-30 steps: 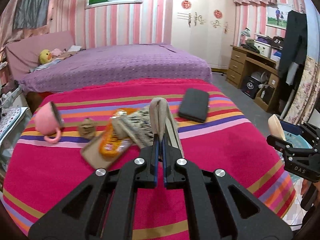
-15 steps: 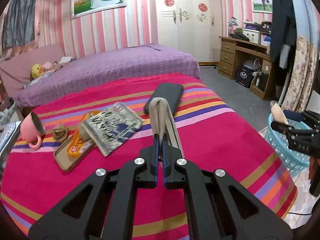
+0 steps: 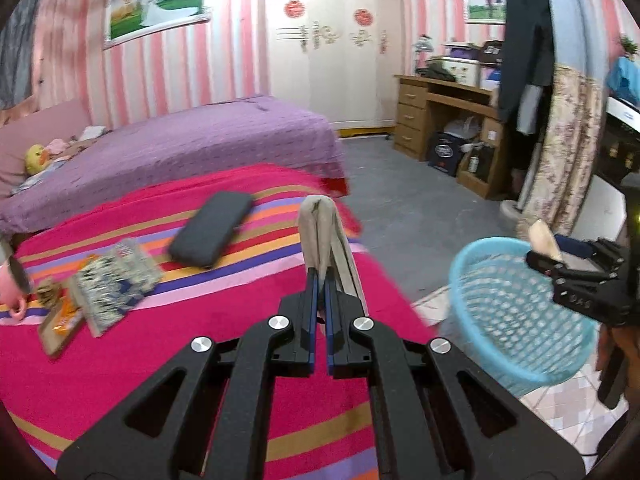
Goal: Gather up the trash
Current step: 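Carry the beige cloth and white lid in both tools over the basket, then open both tools over the basket to drop the cloth and lid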
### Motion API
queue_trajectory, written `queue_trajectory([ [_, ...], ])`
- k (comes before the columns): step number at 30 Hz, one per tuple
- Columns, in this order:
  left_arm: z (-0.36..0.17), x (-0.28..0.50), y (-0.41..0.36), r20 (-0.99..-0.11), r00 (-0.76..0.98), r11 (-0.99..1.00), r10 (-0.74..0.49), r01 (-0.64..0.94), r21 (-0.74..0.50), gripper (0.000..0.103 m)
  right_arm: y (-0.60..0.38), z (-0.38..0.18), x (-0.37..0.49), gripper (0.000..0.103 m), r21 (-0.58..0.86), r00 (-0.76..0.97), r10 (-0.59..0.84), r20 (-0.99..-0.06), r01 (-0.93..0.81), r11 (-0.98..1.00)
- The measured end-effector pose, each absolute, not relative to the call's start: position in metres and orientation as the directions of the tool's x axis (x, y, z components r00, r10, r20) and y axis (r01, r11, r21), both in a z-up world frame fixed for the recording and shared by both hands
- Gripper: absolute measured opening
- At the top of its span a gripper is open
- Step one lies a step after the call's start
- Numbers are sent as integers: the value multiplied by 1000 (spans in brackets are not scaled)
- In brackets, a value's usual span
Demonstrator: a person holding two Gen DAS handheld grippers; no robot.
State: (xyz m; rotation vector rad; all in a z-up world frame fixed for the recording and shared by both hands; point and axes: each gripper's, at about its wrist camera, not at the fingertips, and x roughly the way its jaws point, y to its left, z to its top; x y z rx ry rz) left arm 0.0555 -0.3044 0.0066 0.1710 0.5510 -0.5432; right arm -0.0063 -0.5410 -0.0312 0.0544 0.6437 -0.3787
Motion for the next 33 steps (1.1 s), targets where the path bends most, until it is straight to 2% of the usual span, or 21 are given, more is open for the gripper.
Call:
queue_trajectory([
  [6, 1, 38, -366, -551, 652, 794, -521, 607, -32, 2, -577, -38, -29, 61, -68, 706, -378, -599, 426, 902],
  [13, -24, 21, -427, -600, 548, 730, -582, 678, -88, 2, -613, -39, -58, 61, -1, 703, -408, -582, 501, 865],
  [19, -49, 20, -454, -648, 527, 725, -549, 686, -56, 4, -623, -46, -62, 61, 17, 696, -408, -591, 517, 856],
  [20, -50, 21, -456, -654, 526, 726, -543, 686, -50, 15, -623, -46, -62, 61, 17, 695, -408, -593, 517, 856],
  [21, -51, 22, -457, -660, 525, 727, -537, 686, -46, 34, -624, -47, -63, 61, 16, 693, -408, -594, 517, 856],
  [22, -52, 23, -455, -659, 536, 736, -527, 676, -38, 45, -624, -47, -63, 61, 15, 692, -409, -594, 518, 855],
  [23, -51, 24, -453, -653, 551, 746, -519, 666, -30, 62, -625, -47, -63, 61, 17, 693, -408, -595, 519, 855],
  [24, -49, 25, -448, -640, 577, 760, -508, 649, -18, 69, -625, -47, -65, 61, 19, 694, -408, -594, 519, 855],
  [25, -47, 26, -443, -632, 595, 771, -497, 637, -7, 72, -627, -47, -66, 61, 21, 694, -408, -593, 519, 854],
  [27, -44, 31, -431, -618, 631, 795, -468, 606, 16, 87, -627, -47, -66, 61, 22, 697, -405, -592, 517, 856],
  [30, -38, 38, -408, -581, 699, 836, -417, 546, 57, 94, -624, -47, -64, 61, 15, 698, -405, -590, 511, 859],
  [33, -33, 47, -384, -574, 731, 869, -369, 490, 65, 96, -619, -48, -57, 61, 14, 701, -399, -592, 503, 864],
])
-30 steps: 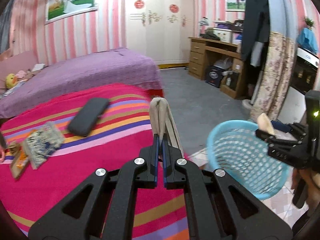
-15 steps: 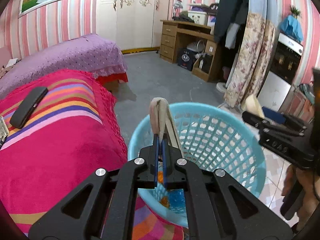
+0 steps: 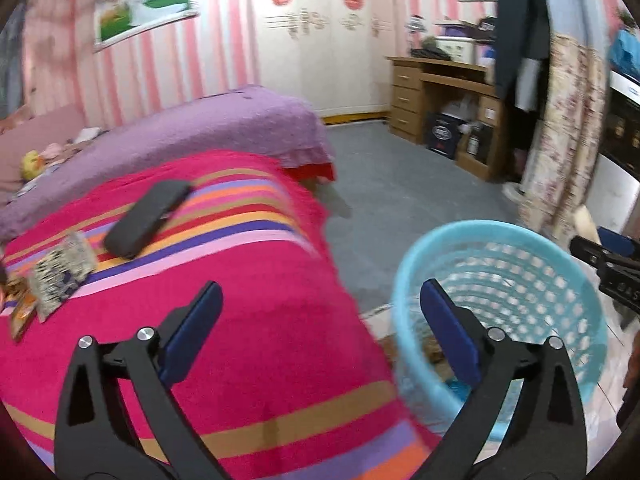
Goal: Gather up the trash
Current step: 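Open both tools over the basket to drop the cloth and lid, then move both open tools back over the trash on the bed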
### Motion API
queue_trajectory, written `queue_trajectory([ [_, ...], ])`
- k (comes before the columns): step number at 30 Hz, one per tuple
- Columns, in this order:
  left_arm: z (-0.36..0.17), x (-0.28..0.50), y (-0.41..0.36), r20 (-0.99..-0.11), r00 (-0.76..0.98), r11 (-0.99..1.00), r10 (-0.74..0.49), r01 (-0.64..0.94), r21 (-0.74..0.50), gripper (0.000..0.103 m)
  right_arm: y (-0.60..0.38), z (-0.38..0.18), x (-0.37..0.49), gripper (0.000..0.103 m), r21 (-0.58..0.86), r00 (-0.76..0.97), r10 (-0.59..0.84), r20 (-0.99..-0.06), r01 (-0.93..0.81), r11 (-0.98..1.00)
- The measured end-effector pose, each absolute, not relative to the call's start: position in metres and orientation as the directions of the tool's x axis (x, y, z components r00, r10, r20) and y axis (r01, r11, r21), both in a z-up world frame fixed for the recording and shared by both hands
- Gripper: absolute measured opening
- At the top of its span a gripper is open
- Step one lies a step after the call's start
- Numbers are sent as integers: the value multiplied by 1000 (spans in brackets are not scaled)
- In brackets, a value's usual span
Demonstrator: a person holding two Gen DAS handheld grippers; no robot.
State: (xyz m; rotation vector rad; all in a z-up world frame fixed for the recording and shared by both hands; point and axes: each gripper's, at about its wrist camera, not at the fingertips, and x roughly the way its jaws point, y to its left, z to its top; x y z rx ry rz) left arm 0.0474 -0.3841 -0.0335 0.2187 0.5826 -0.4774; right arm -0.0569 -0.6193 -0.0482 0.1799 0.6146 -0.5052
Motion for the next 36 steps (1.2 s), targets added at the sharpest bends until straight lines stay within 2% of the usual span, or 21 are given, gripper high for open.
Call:
queue_trajectory([
  [3, -29, 52, -366, -577, 737, 881, -352, 469, 61, 97, -612, -50, -48, 63, 2, 693, -396, -602, 497, 868],
  [4, -26, 52, -358, -571, 747, 887, -341, 457, 68, 97, -610, -50, -45, 76, -4, 687, -399, -607, 500, 866],
  [6, -22, 51, -346, -556, 766, 897, -324, 436, 79, 97, -606, -51, -41, 90, -23, 670, -414, -616, 510, 860],
  [8, -16, 49, -332, -537, 785, 904, -309, 418, 90, 97, -599, -49, -38, 91, -49, 660, -436, -612, 518, 854],
  [10, -11, 46, -317, -517, 802, 908, -299, 405, 103, 97, -592, -44, -37, 97, -61, 663, -448, -600, 521, 851],
  [15, 8, 39, -274, -456, 852, 913, -257, 368, 173, 97, -569, -27, -32, 98, -58, 699, -453, -553, 510, 858],
  [26, 11, 77, -155, -480, 868, 953, -130, 243, 181, 97, -501, -20, 14, 98, 11, 778, -328, -536, 395, 919],
  [31, -3, 110, -94, -521, 852, 977, -62, 158, 141, 97, -459, -28, 40, 98, -39, 772, -299, -561, 336, 941],
  [36, -10, 133, -46, -511, 859, 982, 20, 78, 170, 97, -422, -32, 58, 98, -48, 774, -271, -573, 298, 953],
])
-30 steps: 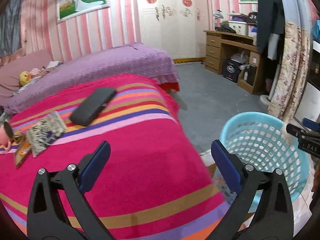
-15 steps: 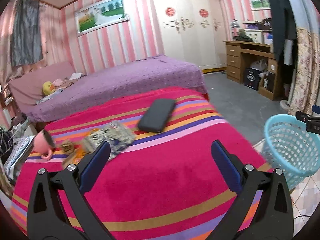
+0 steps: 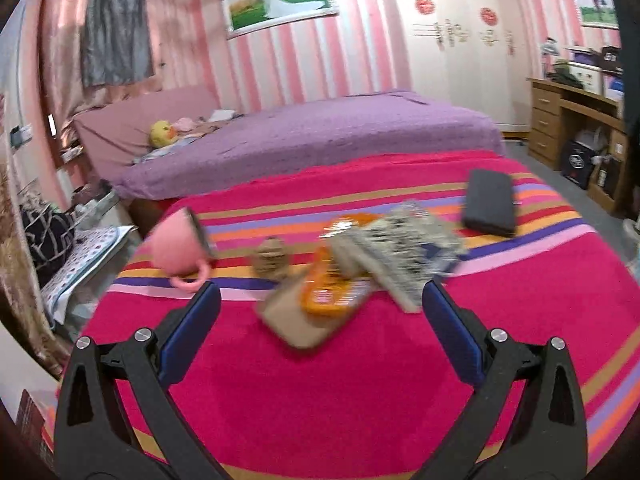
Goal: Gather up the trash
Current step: 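Move both open tools back over the trash on the bed, then grasp the orange chip bag with the left tool while the right tool grasps the printed snack package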
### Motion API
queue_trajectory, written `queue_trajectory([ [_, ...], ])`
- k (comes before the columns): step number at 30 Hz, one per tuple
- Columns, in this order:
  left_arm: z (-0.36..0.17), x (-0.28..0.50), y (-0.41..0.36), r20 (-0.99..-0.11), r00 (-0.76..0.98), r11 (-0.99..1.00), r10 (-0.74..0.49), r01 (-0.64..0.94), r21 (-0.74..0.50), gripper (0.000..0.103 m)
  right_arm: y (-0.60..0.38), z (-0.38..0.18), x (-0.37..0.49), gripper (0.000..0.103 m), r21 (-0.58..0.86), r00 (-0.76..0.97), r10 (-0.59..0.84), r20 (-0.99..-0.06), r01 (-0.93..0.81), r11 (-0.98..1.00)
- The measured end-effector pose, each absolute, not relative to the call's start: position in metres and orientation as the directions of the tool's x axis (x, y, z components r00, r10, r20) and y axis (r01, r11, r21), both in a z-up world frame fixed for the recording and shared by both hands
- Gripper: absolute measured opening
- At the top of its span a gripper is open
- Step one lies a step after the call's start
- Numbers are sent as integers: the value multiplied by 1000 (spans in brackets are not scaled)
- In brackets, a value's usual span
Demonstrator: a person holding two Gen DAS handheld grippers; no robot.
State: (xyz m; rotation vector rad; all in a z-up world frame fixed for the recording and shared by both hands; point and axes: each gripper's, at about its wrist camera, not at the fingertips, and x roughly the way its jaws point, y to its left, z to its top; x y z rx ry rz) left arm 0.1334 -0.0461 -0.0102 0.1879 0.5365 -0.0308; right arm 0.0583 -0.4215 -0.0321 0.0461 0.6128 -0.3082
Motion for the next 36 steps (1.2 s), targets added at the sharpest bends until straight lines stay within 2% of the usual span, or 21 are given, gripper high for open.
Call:
queue_trajectory([
  [4, -11, 149, -5, -544, 839, 988, 19, 67, 138, 97, -398, -35, 71, 98, -25, 782, -228, -581, 262, 965],
  [10, -22, 166, 40, -608, 794, 996, -15, 62, 56, 97, -360, -43, 89, 98, -67, 770, -216, -601, 221, 973],
  [19, -35, 184, 27, -661, 747, 995, -70, 104, 12, 97, -328, -39, 118, 98, -34, 787, -161, -596, 176, 984],
  [21, -37, 190, 16, -670, 737, 992, -87, 127, 11, 94, -322, -40, 126, 98, -45, 785, -155, -600, 161, 986],
  [24, -42, 199, -1, -693, 711, 987, -124, 162, -10, 83, -319, -39, 135, 98, -64, 780, -159, -606, 152, 986],
  [28, -52, 213, -21, -723, 675, 984, -143, 174, -33, 79, -324, -42, 137, 98, -74, 776, -172, -607, 160, 984],
  [30, -60, 219, -26, -743, 652, 984, -153, 174, -50, 71, -329, -46, 138, 98, -57, 766, -165, -621, 166, 985],
  [32, -66, 225, -31, -762, 627, 983, -161, 173, -66, 67, -334, -47, 139, 98, -37, 762, -157, -628, 172, 984],
  [34, -66, 224, -36, -758, 629, 980, -171, 190, -63, 56, -337, -47, 139, 98, -25, 764, -149, -628, 171, 985],
  [36, -65, 221, -45, -754, 629, 973, -189, 222, -59, 38, -337, -48, 138, 98, -32, 763, -152, -628, 170, 985],
])
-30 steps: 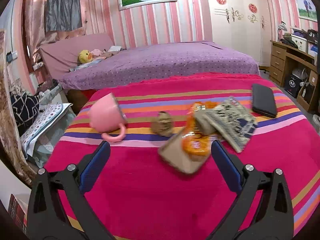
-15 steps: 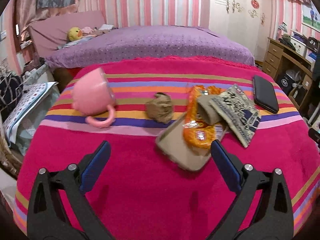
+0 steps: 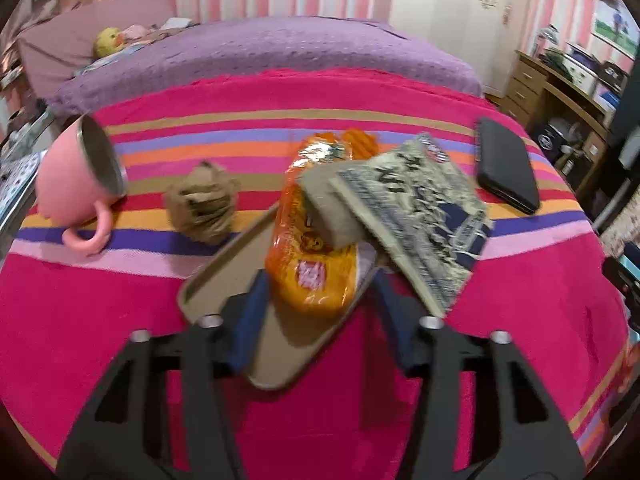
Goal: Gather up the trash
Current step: 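Grasp the orange chip bag with the left tool while the right tool grasps the printed snack package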
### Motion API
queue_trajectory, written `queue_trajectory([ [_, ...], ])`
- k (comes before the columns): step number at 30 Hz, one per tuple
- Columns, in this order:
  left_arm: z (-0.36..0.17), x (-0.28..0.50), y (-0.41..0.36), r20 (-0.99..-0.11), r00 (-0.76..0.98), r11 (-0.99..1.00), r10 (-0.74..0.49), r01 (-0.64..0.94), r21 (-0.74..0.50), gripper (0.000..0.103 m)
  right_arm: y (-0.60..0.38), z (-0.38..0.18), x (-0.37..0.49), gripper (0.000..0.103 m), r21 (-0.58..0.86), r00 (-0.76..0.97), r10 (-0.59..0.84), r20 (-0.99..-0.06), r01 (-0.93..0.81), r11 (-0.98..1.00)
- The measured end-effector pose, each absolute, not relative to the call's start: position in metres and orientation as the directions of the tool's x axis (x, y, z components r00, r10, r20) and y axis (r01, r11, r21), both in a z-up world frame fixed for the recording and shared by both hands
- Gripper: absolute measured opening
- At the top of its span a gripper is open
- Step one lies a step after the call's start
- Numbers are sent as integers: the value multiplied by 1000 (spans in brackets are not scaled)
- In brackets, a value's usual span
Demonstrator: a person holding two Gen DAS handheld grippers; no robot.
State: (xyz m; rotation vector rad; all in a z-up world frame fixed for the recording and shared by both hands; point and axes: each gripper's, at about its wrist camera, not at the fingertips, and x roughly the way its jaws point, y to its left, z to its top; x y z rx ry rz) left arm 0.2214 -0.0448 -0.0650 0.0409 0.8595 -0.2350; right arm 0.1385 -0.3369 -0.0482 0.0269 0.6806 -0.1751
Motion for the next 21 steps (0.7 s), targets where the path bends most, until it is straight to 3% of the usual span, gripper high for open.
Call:
queue_trajectory([
  [3, -64, 217, -49, -753, 618, 964, -226, 255, -80, 20, -336, -50, 138, 98, -37, 761, -154, -630, 169, 985],
  [9, -57, 204, -43, -740, 618, 953, -266, 282, -107, 9, -326, -50, 136, 98, -77, 767, -168, -619, 154, 985],
  [21, -7, 158, -4, -641, 698, 939, -320, 324, -116, 8, -292, -44, 133, 98, -105, 784, -148, -602, 106, 989],
])
